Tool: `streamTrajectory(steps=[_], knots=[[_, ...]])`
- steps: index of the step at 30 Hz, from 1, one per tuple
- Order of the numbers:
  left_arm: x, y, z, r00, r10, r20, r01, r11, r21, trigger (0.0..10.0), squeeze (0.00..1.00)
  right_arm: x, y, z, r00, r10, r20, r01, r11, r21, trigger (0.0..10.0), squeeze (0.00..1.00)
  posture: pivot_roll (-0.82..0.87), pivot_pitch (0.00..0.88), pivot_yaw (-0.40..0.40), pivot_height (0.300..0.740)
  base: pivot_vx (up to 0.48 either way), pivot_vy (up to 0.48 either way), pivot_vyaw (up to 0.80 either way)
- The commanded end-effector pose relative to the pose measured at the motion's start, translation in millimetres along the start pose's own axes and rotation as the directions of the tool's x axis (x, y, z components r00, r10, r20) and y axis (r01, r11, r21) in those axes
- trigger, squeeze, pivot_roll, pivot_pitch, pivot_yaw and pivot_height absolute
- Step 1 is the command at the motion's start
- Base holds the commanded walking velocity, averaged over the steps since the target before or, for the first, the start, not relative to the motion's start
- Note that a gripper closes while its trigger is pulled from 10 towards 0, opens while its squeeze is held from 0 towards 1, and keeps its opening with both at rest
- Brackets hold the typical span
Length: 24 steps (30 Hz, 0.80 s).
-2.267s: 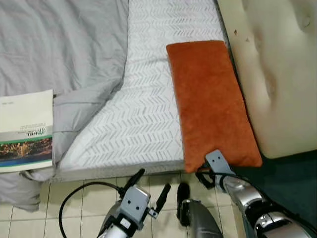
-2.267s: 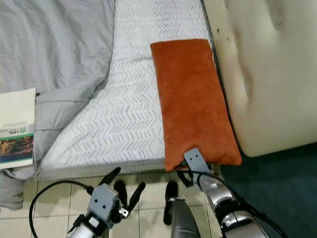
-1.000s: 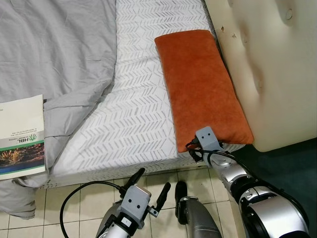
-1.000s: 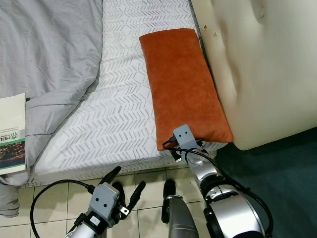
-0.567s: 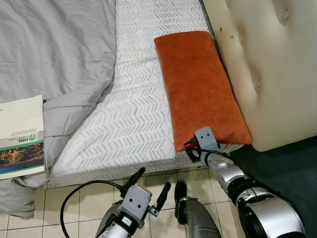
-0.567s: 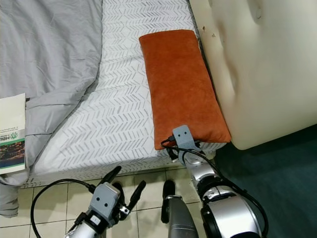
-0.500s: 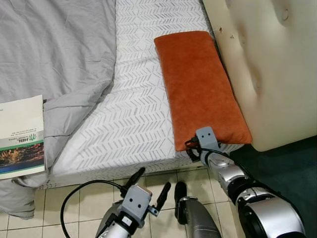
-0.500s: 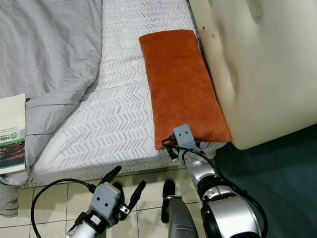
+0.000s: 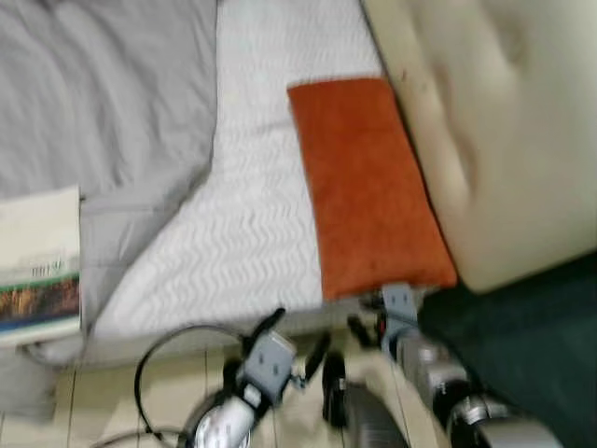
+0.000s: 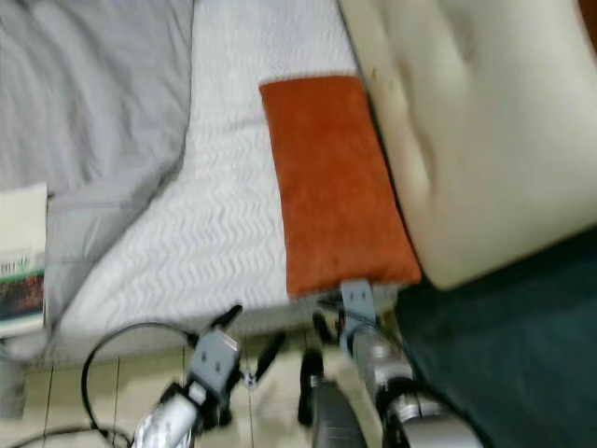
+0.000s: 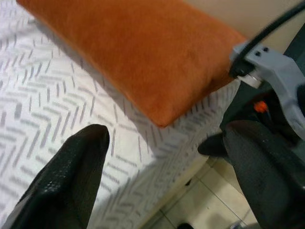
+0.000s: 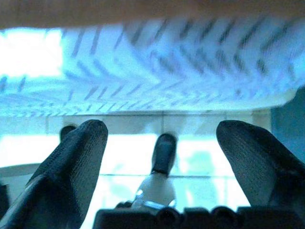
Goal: Clean up the room
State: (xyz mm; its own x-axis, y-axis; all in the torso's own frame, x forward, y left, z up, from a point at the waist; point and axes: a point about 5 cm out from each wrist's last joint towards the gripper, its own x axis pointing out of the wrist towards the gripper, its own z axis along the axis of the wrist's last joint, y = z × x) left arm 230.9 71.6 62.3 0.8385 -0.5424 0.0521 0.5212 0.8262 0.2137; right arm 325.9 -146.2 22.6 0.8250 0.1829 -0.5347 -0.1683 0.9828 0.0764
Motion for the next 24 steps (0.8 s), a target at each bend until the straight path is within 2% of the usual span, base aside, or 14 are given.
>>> streamTrajectory(steps=[1,3,6,9,10,11,12,14,15,18,20,21,23,24], knots=[[-5.8,-5.0,-14,0.999,-0.011,-0.048,0.009,1.000,-0.028,10.0,0.00,-2.5,-3.6,-9,1.000,-0.008,-0.008,0.008,0.998,0.061,10.0,0.00,0.03,0.239,-0.105,0.740,0.000,0.000,0.00],[-3.0,-2.5,-15,0.999,-0.006,-0.045,0.005,1.000,-0.028,10.0,0.00,-2.9,-4.4,-8,1.000,-0.007,0.003,0.007,0.997,0.077,10.0,0.00,0.02,0.206,-0.104,0.740,0.000,0.000,0.00],[7.9,11.5,-12,1.000,0.024,-0.015,-0.024,0.999,-0.021,10.0,0.00,-8.7,-10.4,3,0.994,-0.014,0.107,0.006,0.997,0.079,10.0,0.00,0.01,0.134,-0.103,0.740,0.000,0.000,0.00],[11.1,31.4,-8,0.996,0.088,-0.010,-0.088,0.994,-0.063,10.0,0.00,-25.6,-13.6,10,0.975,-0.026,0.221,0.015,0.999,0.051,10.0,0.00,-0.01,0.051,-0.087,0.740,0.000,0.000,0.00],[11.1,31.4,-8,0.996,0.088,-0.010,-0.088,0.994,-0.063,10.0,0.00,-25.6,-13.6,10,0.975,-0.026,0.221,0.015,0.999,0.051,10.0,0.00,-0.01,0.051,-0.087,0.740,0.000,0.000,0.00],[10.0,41.6,-6,0.992,0.126,-0.017,-0.127,0.987,-0.096,10.0,0.00,-36.3,-13.7,9,0.963,-0.027,0.268,0.018,0.999,0.037,10.0,0.00,-0.01,0.026,-0.077,0.740,0.000,0.000,0.00],[6.7,58.2,-3,0.984,0.176,-0.030,-0.179,0.973,-0.144,10.0,0.00,-57.5,-16.1,8,0.929,-0.054,0.367,0.055,0.998,0.006,10.0,0.00,-0.01,0.000,-0.065,0.740,0.000,0.000,0.00],[6.1,63.0,-2,0.982,0.188,-0.032,-0.190,0.969,-0.155,10.0,0.00,-63.9,-17.5,8,0.916,-0.067,0.396,0.072,0.997,0.001,10.0,0.00,-0.01,0.000,-0.061,0.740,0.000,0.000,0.00],[5.7,73.0,1,0.972,0.232,-0.032,-0.235,0.958,-0.167,10.0,0.00,-73.1,-22.8,7,0.885,-0.104,0.453,0.111,0.994,0.011,10.0,0.00,-0.01,0.000,-0.050,0.740,0.000,0.000,0.00],[10.6,99.8,12,0.927,0.372,-0.040,-0.374,0.921,-0.110,10.0,0.00,-92.8,-47.3,3,0.789,-0.267,0.553,0.277,0.958,0.068,10.0,0.00,-0.01,0.000,-0.022,0.740,0.000,0.000,0.00],[15.2,103.6,18,0.921,0.390,-0.026,-0.390,0.916,-0.089,10.0,0.00,-97.5,-54.5,2,0.766,-0.318,0.560,0.330,0.940,0.082,10.0,0.00,-0.01,0.000,-0.019,0.740,0.000,0.000,0.00],[23.8,104.5,27,0.924,0.382,0.015,-0.380,0.923,-0.065,10.0,0.00,-104.4,-62.8,1,0.728,-0.394,0.561,0.399,0.909,0.119,10.0,0.00,-0.01,0.000,-0.012,0.740,0.000,0.000,0.00],[29.3,98.1,31,0.936,0.351,0.036,-0.350,0.936,-0.035,10.0,0.00,-109.9,-66.6,-1,0.709,-0.450,0.543,0.448,0.882,0.147,10.0,0.00,-0.01,0.000,-0.007,0.740,0.000,0.000,0.00],[28.8,96.3,29,0.935,0.353,0.022,-0.352,0.935,-0.038,10.0,0.00,-109.7,-65.6,-3,0.717,-0.450,0.532,0.447,0.883,0.144,10.0,0.00,-0.02,0.000,-0.002,0.740,0.000,0.000,0.00]])
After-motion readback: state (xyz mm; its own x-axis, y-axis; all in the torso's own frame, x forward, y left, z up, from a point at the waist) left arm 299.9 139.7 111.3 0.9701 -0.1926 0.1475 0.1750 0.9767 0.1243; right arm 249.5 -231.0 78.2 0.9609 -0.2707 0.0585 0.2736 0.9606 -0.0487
